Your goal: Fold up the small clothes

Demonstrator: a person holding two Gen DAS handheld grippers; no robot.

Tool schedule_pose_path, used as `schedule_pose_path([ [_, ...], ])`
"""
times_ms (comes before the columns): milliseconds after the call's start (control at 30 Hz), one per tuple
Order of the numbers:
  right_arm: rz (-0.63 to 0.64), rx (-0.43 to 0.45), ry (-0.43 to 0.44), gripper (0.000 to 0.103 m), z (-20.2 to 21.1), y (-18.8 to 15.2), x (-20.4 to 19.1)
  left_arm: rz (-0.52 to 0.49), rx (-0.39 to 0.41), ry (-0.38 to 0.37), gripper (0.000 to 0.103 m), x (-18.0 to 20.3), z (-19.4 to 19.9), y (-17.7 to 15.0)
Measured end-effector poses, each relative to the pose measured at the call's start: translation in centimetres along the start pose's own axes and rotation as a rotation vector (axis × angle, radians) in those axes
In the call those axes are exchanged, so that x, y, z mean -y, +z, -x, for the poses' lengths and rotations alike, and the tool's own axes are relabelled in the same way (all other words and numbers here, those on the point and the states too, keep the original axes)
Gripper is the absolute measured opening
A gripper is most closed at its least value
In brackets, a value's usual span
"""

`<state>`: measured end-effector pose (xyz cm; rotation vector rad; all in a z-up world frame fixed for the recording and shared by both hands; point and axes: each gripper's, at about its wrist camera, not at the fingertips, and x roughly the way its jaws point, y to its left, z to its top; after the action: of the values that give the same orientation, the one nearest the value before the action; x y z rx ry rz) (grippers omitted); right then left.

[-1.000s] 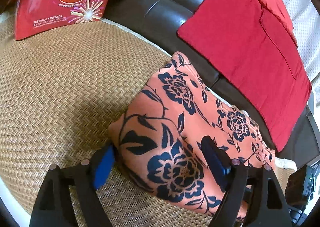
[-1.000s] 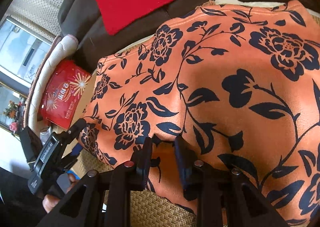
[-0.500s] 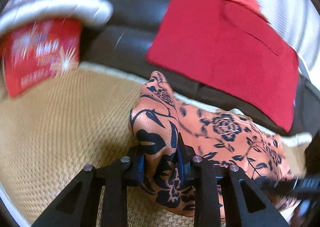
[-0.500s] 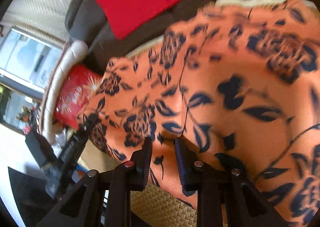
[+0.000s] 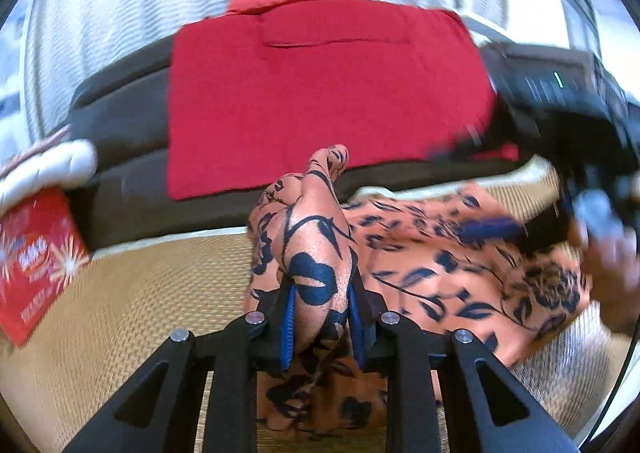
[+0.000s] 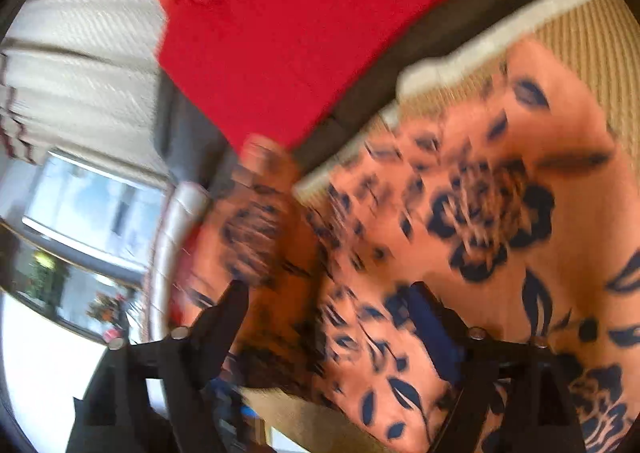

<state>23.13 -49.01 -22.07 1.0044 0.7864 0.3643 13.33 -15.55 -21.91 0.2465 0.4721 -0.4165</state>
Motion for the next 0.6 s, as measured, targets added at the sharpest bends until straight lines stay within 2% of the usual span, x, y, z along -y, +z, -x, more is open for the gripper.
schedule_pose_path([
  [100, -0.04, -0.003, 0.06, 0.085, -0.2, 1.0, 0.5, -0.097, -0.026, -0.002, 0.019, 2.5, -0.9, -0.3],
  [233, -0.061, -0.08, 0.049, 0.085, -3.3, 2.0, 0.7, -0.236, -0.044, 0.0, 0.017, 5.8, -1.2, -1.1],
  [500, 0.018, -0.173, 0.031, 0.084, -8.4, 4.5, 0.2, -0.347, -0.045, -0.029, 0.013, 6.7, -0.9, -2.6],
  [567, 0.047, -0.197, 0.01, 0.078, -10.0, 4.5, 0.0, -0.35, -0.041, -0.033, 0.013, 6.6, -0.8, -2.6],
  [600, 0.077, -0.207, -0.005, 0.067, -10.7, 4.4, -0.3, -0.344, -0.037, -0.036, 0.013, 6.4, -0.6, -2.5],
])
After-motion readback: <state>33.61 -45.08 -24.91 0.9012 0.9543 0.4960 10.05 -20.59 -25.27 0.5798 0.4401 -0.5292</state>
